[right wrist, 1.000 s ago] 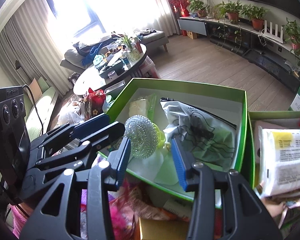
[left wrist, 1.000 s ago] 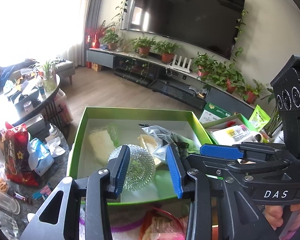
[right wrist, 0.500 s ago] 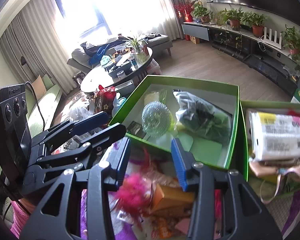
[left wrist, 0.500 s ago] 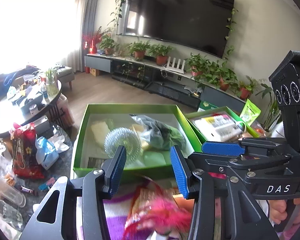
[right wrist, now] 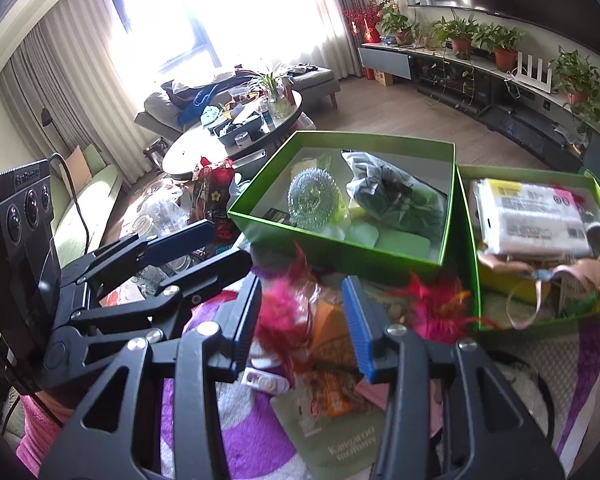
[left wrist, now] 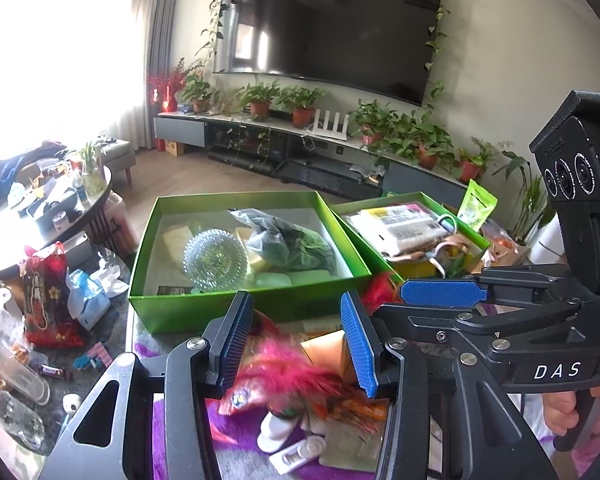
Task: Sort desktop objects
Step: 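Withdraw the right gripper from the box back over the table, then move the right gripper toward the green Kangaroo mommy pouch, then close the right gripper on the green pouch edge, then lift the green pouch off the table with the right gripper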
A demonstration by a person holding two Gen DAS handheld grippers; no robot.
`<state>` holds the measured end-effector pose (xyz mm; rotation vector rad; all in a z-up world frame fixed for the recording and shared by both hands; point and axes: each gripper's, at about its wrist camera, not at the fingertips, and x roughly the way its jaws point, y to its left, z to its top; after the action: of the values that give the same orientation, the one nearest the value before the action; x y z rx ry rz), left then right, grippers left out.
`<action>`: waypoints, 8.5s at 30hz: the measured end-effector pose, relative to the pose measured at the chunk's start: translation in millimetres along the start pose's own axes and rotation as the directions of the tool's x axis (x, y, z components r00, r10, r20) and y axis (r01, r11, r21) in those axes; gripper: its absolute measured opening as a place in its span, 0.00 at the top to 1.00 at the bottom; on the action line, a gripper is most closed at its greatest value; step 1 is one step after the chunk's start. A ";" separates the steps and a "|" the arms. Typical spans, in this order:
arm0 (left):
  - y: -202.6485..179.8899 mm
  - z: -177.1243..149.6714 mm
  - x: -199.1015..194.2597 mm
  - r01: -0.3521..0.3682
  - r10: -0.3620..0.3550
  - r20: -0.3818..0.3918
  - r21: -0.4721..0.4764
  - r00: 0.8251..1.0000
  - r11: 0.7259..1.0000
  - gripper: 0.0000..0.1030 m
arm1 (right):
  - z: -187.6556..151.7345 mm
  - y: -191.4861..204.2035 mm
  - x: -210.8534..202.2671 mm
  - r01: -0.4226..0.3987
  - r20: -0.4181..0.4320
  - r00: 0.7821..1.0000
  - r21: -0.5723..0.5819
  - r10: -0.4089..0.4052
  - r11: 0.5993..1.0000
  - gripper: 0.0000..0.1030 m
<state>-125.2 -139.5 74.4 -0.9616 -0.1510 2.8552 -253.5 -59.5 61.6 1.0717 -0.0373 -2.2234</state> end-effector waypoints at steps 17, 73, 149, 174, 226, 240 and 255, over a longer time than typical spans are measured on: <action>-22.7 -58.6 -24.2 0.008 -0.007 -0.060 0.016 0.998 1.000 0.55 | -64.3 12.6 -11.4 -0.024 -0.046 0.999 0.005 0.025 1.000 0.58; -30.2 -103.6 65.2 0.053 -0.026 -0.271 0.094 0.962 0.994 0.45 | -156.4 -28.5 8.3 0.007 -0.176 0.984 0.139 0.018 0.990 0.56; -85.4 -169.4 22.9 0.056 -0.041 -0.396 0.026 0.917 0.998 0.36 | -186.7 -70.1 -12.2 0.091 -0.202 0.977 0.118 -0.065 0.989 0.45; -87.5 -166.0 27.0 -0.049 0.032 -0.320 -0.045 0.947 0.998 0.46 | -192.5 -66.9 -12.0 0.106 -0.167 0.983 0.146 -0.081 0.984 0.50; -100.5 -164.9 11.0 -0.102 0.102 -0.205 0.010 0.973 0.995 0.46 | -198.8 -56.3 -21.9 0.165 -0.142 0.978 0.098 -0.150 0.981 0.69; -88.9 -178.3 9.1 -0.066 0.050 -0.240 -0.059 0.969 0.996 0.46 | -205.8 -52.1 -41.3 0.105 -0.063 0.993 0.058 -0.101 0.993 0.77; -86.3 -180.7 12.8 -0.031 0.017 -0.257 -0.053 0.966 0.998 0.46 | -209.9 -75.4 -27.6 0.013 -0.233 0.972 0.215 0.038 0.976 0.65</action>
<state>-18.2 -42.5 -64.8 -1.3415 -0.1965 2.7274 -134.4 66.9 -81.0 1.4443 -0.1857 -2.1004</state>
